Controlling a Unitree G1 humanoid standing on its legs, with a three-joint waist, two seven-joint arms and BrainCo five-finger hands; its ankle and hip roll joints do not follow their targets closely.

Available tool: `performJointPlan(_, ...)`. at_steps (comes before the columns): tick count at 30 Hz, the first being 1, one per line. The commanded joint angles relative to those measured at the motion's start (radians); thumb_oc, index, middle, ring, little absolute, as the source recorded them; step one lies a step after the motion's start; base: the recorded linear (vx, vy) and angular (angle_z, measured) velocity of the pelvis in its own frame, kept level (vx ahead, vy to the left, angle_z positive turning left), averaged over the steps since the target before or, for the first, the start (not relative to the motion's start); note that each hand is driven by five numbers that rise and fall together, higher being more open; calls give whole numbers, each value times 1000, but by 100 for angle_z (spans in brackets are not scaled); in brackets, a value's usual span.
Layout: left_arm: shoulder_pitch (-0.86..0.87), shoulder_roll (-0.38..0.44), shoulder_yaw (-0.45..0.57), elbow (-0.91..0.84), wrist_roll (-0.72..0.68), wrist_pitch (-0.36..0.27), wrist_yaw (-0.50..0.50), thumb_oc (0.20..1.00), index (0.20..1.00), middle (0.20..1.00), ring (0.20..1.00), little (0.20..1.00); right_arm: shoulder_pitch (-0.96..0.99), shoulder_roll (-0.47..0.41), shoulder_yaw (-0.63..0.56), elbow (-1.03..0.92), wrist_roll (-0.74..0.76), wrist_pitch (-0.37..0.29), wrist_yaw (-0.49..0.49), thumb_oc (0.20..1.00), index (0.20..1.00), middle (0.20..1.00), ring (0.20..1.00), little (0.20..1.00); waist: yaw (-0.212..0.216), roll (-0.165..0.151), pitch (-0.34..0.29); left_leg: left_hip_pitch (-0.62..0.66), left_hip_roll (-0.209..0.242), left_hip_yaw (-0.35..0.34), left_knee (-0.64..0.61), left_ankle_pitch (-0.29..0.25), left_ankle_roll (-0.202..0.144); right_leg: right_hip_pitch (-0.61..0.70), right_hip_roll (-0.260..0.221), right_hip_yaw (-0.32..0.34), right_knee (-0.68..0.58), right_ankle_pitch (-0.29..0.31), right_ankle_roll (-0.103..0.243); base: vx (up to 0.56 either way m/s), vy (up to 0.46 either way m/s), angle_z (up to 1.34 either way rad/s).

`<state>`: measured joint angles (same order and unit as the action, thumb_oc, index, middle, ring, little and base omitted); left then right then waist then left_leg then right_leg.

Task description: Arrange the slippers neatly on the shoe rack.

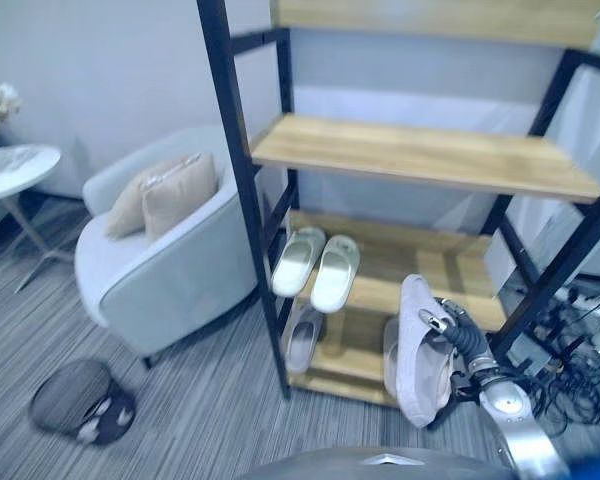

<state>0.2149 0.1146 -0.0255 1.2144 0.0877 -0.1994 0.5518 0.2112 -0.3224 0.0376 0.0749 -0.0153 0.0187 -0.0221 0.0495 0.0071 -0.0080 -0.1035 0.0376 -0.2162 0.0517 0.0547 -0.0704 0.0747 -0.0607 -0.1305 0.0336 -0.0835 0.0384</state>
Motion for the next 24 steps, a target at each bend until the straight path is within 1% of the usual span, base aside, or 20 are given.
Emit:
performJointPlan(1, -79, -30, 41, -57, -46, -49, 22, 1000, 1000, 1000, 1000, 1000, -167, -74, -16, -143, 34, -112, -46, 200, 200, 200, 200, 200, 2, -7, 57, -148, 37, 35, 245, -107, 19, -180, -53, 81, 235, -62, -2, -477, 160, 16)
performJointPlan(2, -106, -30, 48, -83, -60, -74, 15, 1000, 1000, 1000, 1000, 1000, -199, -100, -4, -162, 37, -111, -51, 200, 200, 200, 200, 200, 4, -2, 64, -193, 27, 4, 267, -115, 17, -242, -51, 86, 288, -88, -2, -222, 80, -48)
performJointPlan(3, -109, -31, 50, -82, -61, -74, 15, 1000, 1000, 1000, 1000, 1000, -202, -102, -4, -163, 37, -110, -51, 200, 200, 200, 200, 200, 2, -1, 58, -208, 25, 2, 275, -118, 16, -258, -52, 85, 300, -94, -2, -508, 164, -44)
performJointPlan(4, -159, -1, 52, -169, -67, -137, 5, 1000, 1000, 1000, 1000, 1000, -278, -196, 43, -242, 14, -81, -49, 200, 200, 200, 200, 200, -10, -11, 84, -365, -3, 28, 425, -166, 45, -443, -67, 89, 459, -111, -1, -507, 179, -21)
performJointPlan(5, -181, 8, 50, -200, -70, -155, 10, 1000, 1000, 1000, 1000, 1000, -296, -236, 59, -271, -1, -70, -48, 200, 200, 200, 200, 200, -10, -21, 82, -441, -12, 39, 492, -193, 60, -522, -73, 105, 509, -120, 0, -631, 251, 6)
performJointPlan(7, -211, 16, 58, -253, -75, -172, 19, 1000, 1000, 1000, 1000, 1000, -292, -279, 65, -312, -18, -54, -49, 200, 200, 200, 200, 200, -11, -36, 61, -566, -19, 63, 602, -240, 73, -660, -82, 128, 591, -144, 5, -337, 239, -15)
performJointPlan(8, -232, 23, 65, -315, -72, -186, 40, 1000, 1000, 1000, 1000, 1000, -289, -298, 67, -350, -26, -55, -67, 200, 200, 200, 200, 200, -11, -56, 29, -672, -25, 75, 684, -273, 84, -774, -97, 156, 658, -159, 8, -249, 260, -37)
performJointPlan(9, -238, 28, 68, -337, -73, -195, 49, 1000, 1000, 1000, 1000, 1000, -284, -314, 69, -372, -36, -64, -78, 200, 200, 200, 200, 200, -10, -67, 11, -720, -24, 83, 720, -288, 86, -823, -97, 175, 688, -170, 8, -214, 234, -35)
performJointPlan(10, -255, 36, 72, -349, -68, -207, 71, 1000, 1000, 1000, 1000, 1000, -290, -341, 70, -401, -54, -78, -98, 200, 200, 200, 200, 200, -11, -82, -13, -788, -25, 91, 777, -310, 88, -893, -98, 184, 734, -182, 12, -115, 142, -49)
performJointPlan(11, -268, 43, 73, -358, -61, -220, 88, 1000, 1000, 1000, 1000, 1000, -291, -365, 72, -416, -82, -95, -132, 200, 200, 200, 200, 200, -13, -93, -22, -831, -26, 98, 821, -325, 86, -932, -98, 196, 763, -188, 13, -94, 111, -37)
performJointPlan(12, -284, 48, 70, -363, -60, -237, 109, 1000, 1000, 1000, 1000, 1000, -294, -401, 71, -428, -122, -116, -182, 200, 200, 200, 200, 200, -15, -103, -36, -879, -32, 106, 867, -343, 85, -982, -93, 206, 805, -203, 10, 29, 120, -28)
performJointPlan(13, -315, 58, 66, -336, -40, -265, 160, 1000, 1000, 1000, 1000, 1000, -313, -467, 61, -453, -201, -136, -273, 200, 200, 200, 200, 200, -22, -118, -59, -937, -37, 117, 958, -416, 87, -1051, -95, 215, 886, -255, 7, -24, 81, -28)
performJointPlan(14, -332, 59, 67, -332, -32, -279, 193, 1000, 1000, 1000, 1000, 1000, -325, -504, 46, -475, -243, -136, -317, 200, 200, 200, 200, 200, -26, -122, -69, -988, -34, 119, 987, -402, 82, -1106, -87, 230, 913, -238, 6, -1, 69, -37)
performJointPlan(15, -351, 58, 69, -318, -28, -297, 224, 1000, 1000, 1000, 1000, 1000, -336, -522, 31, -495, -268, -134, -353, 200, 200, 200, 200, 200, -32, -124, -74, -1021, -33, 118, 1028, -422, 81, -1147, -87, 236, 951, -249, 2, 18, 50, -40)
performJointPlan(16, -386, 59, 67, -286, -22, -308, 268, 1000, 1000, 1000, 1000, 1000, -349, -540, 6, -541, -280, -115, -358, 200, 200, 200, 200, 200, -43, -126, -75, -1059, -30, 120, 1122, -498, 84, -1196, -93, 241, 1035, -308, -10, 111, 52, -11)
performJointPlan(18, -411, 59, 81, -268, -36, -308, 292, 1000, 1000, 1000, 1000, 1000, -348, -543, -15, -595, -261, -96, -340, 200, 200, 200, 200, 200, -51, -128, -72, -1120, -23, 124, 1210, -534, 83, -1258, -95, 253, 1112, -332, -21, 88, 5, 15)
performJointPlan(20, -432, 65, 100, -266, -42, -305, 320, 1000, 1000, 1000, 1000, 1000, -341, -563, -28, -625, -257, -92, -329, 200, 200, 200, 200, 200, -56, -129, -60, -1188, -20, 123, 1298, -563, 83, -1333, -94, 258, 1212, -367, -27, 70, -56, 0)
performJointPlan(22, -486, 70, 121, -281, -40, -295, 367, 1000, 1000, 1000, 1000, 1000, -357, -572, -4, -600, -244, -94, -334, 200, 200, 200, 200, 200, -61, -122, -33, -1328, -21, 121, 1479, -616, 86, -1475, -97, 259, 1384, -412, -33, 77, -89, 14)
performJointPlan(23, -486, 70, 121, -281, -40, -295, 367, 1000, 1000, 1000, 1000, 1000, -357, -572, -3, -600, -244, -94, -334, 200, 200, 200, 200, 200, -61, -122, -34, -1329, -21, 121, 1479, -616, 86, -1476, -97, 259, 1385, -413, -33, 78, -66, 9)
performJointPlan(24, -505, 83, 121, -301, -29, -289, 380, 1000, 1000, 1000, 1000, 1000, -391, -578, -4, -595, -235, -91, -337, 200, 200, 200, 200, 200, -63, -112, -16, -1395, -19, 119, 1562, -637, 85, -1539, -93, 270, 1461, -429, -29, 59, -31, 19)
